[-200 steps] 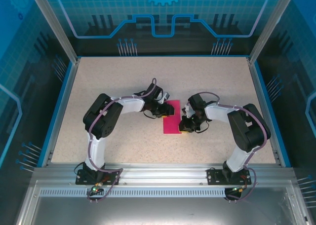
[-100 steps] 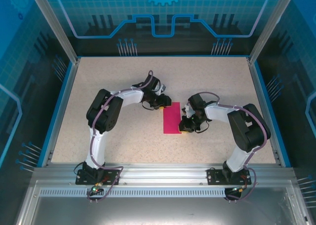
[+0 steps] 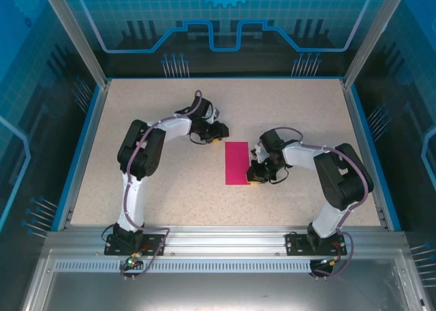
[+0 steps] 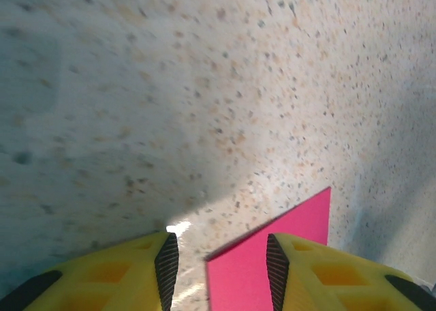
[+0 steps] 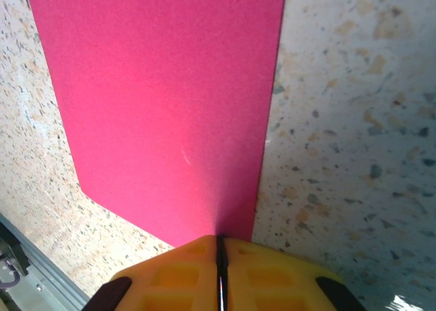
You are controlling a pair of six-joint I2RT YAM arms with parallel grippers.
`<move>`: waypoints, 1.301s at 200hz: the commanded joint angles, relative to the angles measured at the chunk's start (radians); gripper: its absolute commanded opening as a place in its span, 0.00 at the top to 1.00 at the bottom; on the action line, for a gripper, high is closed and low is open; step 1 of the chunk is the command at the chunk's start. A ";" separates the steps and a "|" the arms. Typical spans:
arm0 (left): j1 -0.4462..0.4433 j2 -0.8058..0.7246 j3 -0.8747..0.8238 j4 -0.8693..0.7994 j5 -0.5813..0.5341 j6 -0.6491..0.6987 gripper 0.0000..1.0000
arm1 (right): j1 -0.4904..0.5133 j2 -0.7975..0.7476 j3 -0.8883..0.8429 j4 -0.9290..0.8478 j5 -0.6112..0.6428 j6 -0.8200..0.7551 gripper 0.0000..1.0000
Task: Fold a paper plane with a square sheet of paper (fold left side to right side)
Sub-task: First fold the square sheet of paper in half at the center of the table, then fold the triangle a second time at the center of the table.
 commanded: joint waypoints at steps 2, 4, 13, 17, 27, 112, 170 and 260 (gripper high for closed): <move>0.015 -0.086 0.006 -0.048 -0.053 0.053 0.55 | -0.004 0.013 -0.029 -0.020 0.046 -0.021 0.88; 0.016 -0.097 0.001 -0.048 -0.055 0.054 0.55 | -0.004 0.009 -0.024 -0.016 0.040 -0.022 0.88; 0.015 -0.149 -0.029 -0.043 -0.057 0.055 0.55 | -0.004 -0.014 -0.012 -0.010 0.020 -0.027 0.86; 0.015 -0.172 -0.045 -0.039 -0.058 0.054 0.55 | -0.004 -0.028 -0.004 -0.008 0.013 -0.028 0.84; 0.014 -0.234 -0.093 -0.029 -0.060 0.049 0.55 | -0.004 -0.062 0.013 -0.009 0.002 -0.037 0.79; -0.155 -0.548 -0.529 0.094 -0.098 -0.094 0.55 | -0.117 -0.205 0.115 -0.135 0.096 -0.133 0.44; -0.269 -0.392 -0.482 0.144 -0.086 -0.163 0.58 | -0.116 -0.111 0.122 -0.107 0.095 -0.065 0.45; -0.271 -0.320 -0.452 0.113 -0.105 -0.148 0.59 | -0.110 -0.097 0.110 -0.118 0.100 -0.071 0.45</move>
